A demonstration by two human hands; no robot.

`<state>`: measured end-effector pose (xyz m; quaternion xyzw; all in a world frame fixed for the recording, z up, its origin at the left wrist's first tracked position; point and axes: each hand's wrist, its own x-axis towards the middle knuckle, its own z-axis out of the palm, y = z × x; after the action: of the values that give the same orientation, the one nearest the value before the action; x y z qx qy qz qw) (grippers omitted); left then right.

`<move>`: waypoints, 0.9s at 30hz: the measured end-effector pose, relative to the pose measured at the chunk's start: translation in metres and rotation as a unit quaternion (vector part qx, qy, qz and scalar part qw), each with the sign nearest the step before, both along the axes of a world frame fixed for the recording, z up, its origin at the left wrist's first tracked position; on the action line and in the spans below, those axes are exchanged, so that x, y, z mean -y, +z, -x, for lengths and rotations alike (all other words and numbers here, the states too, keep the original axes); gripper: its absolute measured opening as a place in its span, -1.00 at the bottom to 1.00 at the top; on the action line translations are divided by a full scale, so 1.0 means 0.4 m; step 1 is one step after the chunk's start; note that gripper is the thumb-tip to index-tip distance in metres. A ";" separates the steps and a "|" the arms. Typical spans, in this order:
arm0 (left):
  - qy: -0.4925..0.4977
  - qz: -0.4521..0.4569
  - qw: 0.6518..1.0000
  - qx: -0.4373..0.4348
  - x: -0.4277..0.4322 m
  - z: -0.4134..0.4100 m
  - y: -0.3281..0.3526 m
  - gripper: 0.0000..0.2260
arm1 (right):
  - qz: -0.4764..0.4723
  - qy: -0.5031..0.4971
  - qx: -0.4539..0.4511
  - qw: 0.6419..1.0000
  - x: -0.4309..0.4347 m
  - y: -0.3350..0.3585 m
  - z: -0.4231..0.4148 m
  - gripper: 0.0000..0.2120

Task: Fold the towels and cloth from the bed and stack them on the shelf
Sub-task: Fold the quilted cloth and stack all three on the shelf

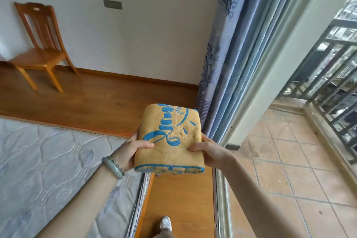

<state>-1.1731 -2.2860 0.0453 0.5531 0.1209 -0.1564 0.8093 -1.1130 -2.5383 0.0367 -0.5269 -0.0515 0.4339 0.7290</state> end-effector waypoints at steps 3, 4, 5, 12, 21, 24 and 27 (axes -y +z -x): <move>0.017 0.003 1.000 -0.011 -0.028 -0.160 0.012 -0.31 | -0.026 0.028 0.013 0.999 -0.030 0.025 -0.169 -0.39; 0.021 0.006 1.000 -0.009 -0.038 -0.209 0.024 -0.28 | -0.029 0.022 0.015 0.999 -0.041 0.034 -0.224 -0.40; 0.024 0.006 1.000 -0.008 -0.047 -0.261 0.037 -0.21 | -0.026 0.012 0.017 0.999 -0.052 0.045 -0.281 -0.40; 0.074 -0.005 0.997 -0.036 -0.136 -0.572 0.047 -0.18 | -0.026 0.012 0.024 0.999 -0.153 0.064 -0.629 -0.43; 0.230 0.023 0.973 -0.028 -0.239 -1.014 0.030 -0.39 | 0.001 0.153 0.063 0.986 -0.346 0.055 -1.227 -0.39; 0.290 0.037 0.956 -0.012 -0.289 -1.147 0.049 -0.33 | 0.014 0.188 0.085 0.978 -0.428 0.092 -1.406 -0.40; 0.318 0.030 0.948 -0.002 -0.345 -1.241 0.082 -0.39 | -0.003 0.234 0.080 0.969 -0.522 0.127 -1.534 -0.42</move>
<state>-0.6766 -2.1482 0.0781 0.4606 0.2878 0.1043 0.8332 -0.4996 -2.3295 0.0875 -0.5314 -0.2330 0.5484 0.6022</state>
